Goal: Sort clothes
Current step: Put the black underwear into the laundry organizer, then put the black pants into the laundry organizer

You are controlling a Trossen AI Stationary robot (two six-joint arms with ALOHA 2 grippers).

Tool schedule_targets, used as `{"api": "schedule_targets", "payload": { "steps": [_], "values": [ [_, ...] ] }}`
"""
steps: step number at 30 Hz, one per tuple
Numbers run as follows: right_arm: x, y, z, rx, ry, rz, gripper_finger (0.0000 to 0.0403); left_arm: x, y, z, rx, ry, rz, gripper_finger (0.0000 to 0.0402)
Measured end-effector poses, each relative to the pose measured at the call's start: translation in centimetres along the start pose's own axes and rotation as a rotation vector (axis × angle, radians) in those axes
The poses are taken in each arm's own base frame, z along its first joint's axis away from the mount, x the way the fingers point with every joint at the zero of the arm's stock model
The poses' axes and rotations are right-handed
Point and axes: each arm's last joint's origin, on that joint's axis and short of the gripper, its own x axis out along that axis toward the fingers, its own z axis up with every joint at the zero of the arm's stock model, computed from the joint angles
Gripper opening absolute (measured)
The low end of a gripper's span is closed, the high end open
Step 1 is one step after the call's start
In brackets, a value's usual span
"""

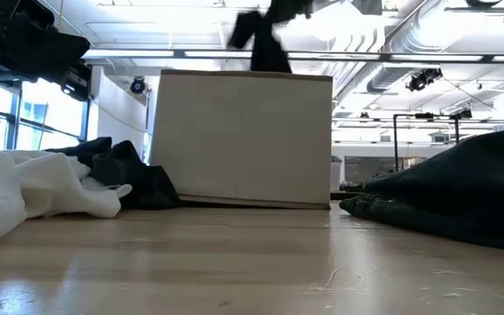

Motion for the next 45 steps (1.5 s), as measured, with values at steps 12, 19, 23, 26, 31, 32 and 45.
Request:
{"api": "schedule_targets", "payload": {
  "steps": [12,19,23,26,31,32,45],
  "values": [
    [2.2,-0.1,-3.0,0.032,0.245,0.09,0.016,0.0,0.0,0.0,-0.003,-0.001,0.0,0.0007],
    [0.2,3.3,-4.4,0.046,0.462,0.306,0.016,0.0,-0.1,0.5,-0.212,-0.05,-0.011,0.0007],
    [-1.2,7.7,-5.4,-0.065,0.544,0.429,0.016,-0.1,-0.1,1.0,-0.253,-0.099,-0.025,0.0007],
    [-3.0,10.8,-5.5,-0.149,0.518,0.437,0.016,-0.1,-0.2,1.4,-0.243,-0.143,-0.034,0.0007],
    [-6.7,15.0,-6.4,-0.317,0.441,0.421,0.016,-0.3,-0.3,2.3,-0.225,-0.23,-0.054,0.0007],
    [-7.4,15.6,-6.9,-0.347,0.434,0.438,0.016,-0.3,-0.3,2.4,-0.221,-0.245,-0.057,0.0007],
    [-7.9,20.4,-17.3,-0.031,0.304,0.433,0.016,-1.5,0.4,5.4,-0.157,-0.541,0.362,0.0007]
  ]
}}
